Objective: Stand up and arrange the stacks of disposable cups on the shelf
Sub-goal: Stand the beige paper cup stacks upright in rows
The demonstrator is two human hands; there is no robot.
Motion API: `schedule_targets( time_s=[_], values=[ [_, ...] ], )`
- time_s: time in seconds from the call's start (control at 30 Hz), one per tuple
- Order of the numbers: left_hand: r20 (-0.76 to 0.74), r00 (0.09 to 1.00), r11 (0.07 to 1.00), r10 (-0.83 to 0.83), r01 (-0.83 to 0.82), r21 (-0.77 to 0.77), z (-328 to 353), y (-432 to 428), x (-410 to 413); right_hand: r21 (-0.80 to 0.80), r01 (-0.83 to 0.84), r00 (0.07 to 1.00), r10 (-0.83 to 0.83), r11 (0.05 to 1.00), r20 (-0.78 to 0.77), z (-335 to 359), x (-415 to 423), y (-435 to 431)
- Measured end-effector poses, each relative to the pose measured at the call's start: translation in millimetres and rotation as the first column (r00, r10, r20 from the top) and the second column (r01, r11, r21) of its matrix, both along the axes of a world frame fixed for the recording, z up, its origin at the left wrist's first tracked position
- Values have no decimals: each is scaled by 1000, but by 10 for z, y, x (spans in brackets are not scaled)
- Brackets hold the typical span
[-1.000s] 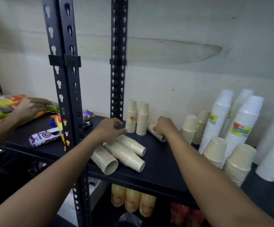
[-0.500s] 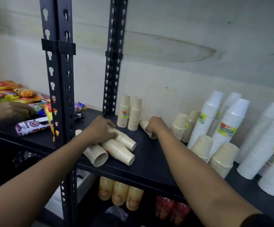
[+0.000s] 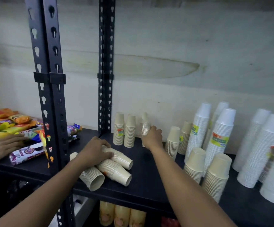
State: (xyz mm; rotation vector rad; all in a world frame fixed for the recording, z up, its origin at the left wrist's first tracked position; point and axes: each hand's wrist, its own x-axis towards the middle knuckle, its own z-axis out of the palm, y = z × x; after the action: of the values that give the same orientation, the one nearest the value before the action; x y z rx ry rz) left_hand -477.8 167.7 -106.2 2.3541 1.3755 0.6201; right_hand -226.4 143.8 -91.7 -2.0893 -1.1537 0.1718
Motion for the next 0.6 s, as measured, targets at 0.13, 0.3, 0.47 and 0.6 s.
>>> schedule_targets(
  time_s=[0.13,0.3,0.47,0.6],
  values=[
    [4,1000,1000,-1,1,11,-25,-2,7,215,-9,995,30,977,-95,-113,-86,-63],
    [-23,1000,1000,-6,6,5,-20,-12,28,275,-54,992,83,960,-95,-236,-157,-150],
    [2,1000,1000,-8,8,14,-35,-23,-15,260,-57,993,82,964,-85,-332,-154,-169],
    [10,1000,1000,0,0,15,-41,-27,10,241,-50,993,74,969,-91,-408,-139,-183]
  ],
)
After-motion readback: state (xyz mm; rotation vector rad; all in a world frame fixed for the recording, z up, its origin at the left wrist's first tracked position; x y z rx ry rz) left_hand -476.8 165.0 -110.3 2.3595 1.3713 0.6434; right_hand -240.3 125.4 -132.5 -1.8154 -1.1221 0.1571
